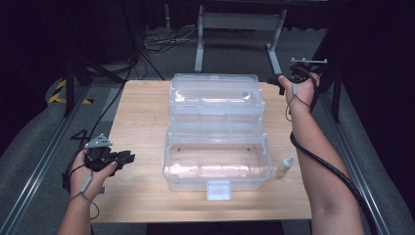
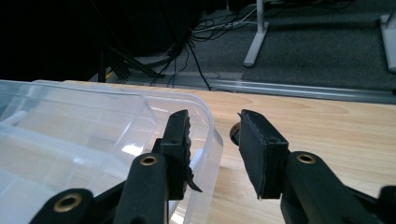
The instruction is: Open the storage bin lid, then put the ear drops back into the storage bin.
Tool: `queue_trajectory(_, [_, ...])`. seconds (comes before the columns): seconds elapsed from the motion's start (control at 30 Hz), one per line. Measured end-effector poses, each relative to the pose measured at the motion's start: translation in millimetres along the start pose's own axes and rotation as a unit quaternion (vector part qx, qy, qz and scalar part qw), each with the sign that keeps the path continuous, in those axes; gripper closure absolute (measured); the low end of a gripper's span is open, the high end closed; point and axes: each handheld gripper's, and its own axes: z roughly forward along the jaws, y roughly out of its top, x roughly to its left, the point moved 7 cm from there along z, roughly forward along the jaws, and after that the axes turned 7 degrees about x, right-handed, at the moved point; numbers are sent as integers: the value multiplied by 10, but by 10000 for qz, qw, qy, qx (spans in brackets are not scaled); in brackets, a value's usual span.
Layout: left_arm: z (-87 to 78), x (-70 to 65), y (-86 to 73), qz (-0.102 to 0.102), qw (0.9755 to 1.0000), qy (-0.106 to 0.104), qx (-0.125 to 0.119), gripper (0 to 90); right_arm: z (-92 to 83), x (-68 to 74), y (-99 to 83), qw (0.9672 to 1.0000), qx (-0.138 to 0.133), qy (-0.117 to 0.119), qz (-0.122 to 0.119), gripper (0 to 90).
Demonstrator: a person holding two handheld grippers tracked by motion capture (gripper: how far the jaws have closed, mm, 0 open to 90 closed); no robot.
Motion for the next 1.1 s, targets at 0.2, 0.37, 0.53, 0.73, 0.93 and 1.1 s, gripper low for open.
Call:
queue_trajectory(0.2, [8, -45, 75, 76, 9999, -57, -44, 688, -332, 51, -26, 9997, -123, 84, -196, 611])
queue_trajectory(0.37, [33, -74, 96, 118, 9999, -63, -10, 688, -537, 77, -101, 9992, -146, 143, -342, 603])
queue_trajectory(0.53, [29, -106, 113, 157, 9999, -63, -12, 689, -764, 72, -221, 9987, -169, 217, -437, 592])
queue_trajectory(0.73, [58, -122, 136, 179, 9998, -82, 1, 692, -972, 6, -428, 9983, -134, 305, -479, 582])
queue_trajectory(0.93, [76, -125, 139, 177, 9998, -83, 22, 692, -1093, -5, -568, 9977, -119, 385, -550, 572])
queue_trajectory(1.1, [57, -120, 130, 138, 9999, -66, 7, 692, -1184, -26, -702, 9972, -66, 377, -639, 565])
